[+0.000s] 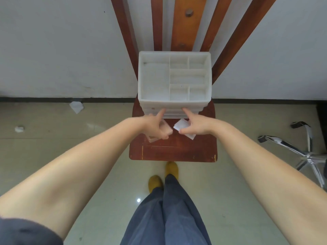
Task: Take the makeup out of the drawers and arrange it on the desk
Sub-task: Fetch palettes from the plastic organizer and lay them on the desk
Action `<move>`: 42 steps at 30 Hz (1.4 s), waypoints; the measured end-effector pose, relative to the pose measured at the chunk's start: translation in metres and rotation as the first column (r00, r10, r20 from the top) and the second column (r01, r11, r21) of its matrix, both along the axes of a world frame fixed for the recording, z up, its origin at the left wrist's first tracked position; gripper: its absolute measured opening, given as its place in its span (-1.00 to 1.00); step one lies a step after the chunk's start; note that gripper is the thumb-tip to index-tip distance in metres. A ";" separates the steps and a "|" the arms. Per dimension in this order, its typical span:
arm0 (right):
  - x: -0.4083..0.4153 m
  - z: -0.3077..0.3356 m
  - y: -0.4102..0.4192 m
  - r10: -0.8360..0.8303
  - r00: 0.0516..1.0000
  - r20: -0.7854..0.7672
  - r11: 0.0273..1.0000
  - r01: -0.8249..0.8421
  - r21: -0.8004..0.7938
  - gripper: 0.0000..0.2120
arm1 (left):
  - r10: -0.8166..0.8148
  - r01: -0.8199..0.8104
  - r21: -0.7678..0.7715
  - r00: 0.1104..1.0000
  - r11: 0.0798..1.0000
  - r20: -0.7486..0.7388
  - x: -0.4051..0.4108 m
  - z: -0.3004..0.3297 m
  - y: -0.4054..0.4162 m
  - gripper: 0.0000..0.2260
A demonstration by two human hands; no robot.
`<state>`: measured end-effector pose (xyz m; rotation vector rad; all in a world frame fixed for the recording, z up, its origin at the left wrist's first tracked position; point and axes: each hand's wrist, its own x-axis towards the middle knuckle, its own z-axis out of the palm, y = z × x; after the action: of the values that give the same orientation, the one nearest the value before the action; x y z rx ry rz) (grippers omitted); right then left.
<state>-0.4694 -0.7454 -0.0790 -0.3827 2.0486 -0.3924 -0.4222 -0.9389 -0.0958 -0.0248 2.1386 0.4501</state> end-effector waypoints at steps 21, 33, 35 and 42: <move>0.059 0.125 -0.141 0.578 0.496 -0.648 0.661 -0.750 0.015 -0.46 | 0.415 -0.594 -0.164 0.708 0.788 -0.572 0.169 0.149 -0.080 -0.20; 0.261 0.156 -0.208 0.585 -0.196 -0.787 -0.143 -0.980 0.138 -0.50 | 0.739 -0.977 -0.205 0.174 0.050 -0.651 0.438 0.166 0.029 -0.19; 0.314 0.161 -0.201 0.539 -0.291 -0.791 -0.287 -0.946 0.152 -0.49 | 0.748 -0.972 -0.211 0.063 -0.105 -0.661 0.487 0.171 0.063 -0.17; 0.527 0.176 -0.114 0.277 -0.533 -0.799 -0.696 -0.685 0.216 -0.47 | 0.672 -0.832 -0.225 -0.218 -0.507 -0.707 0.649 0.192 0.227 -0.16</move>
<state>0.0576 -0.8598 0.0970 -3.0964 0.5594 0.2397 0.2270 -0.7120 0.0963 -2.6546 1.6860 0.3294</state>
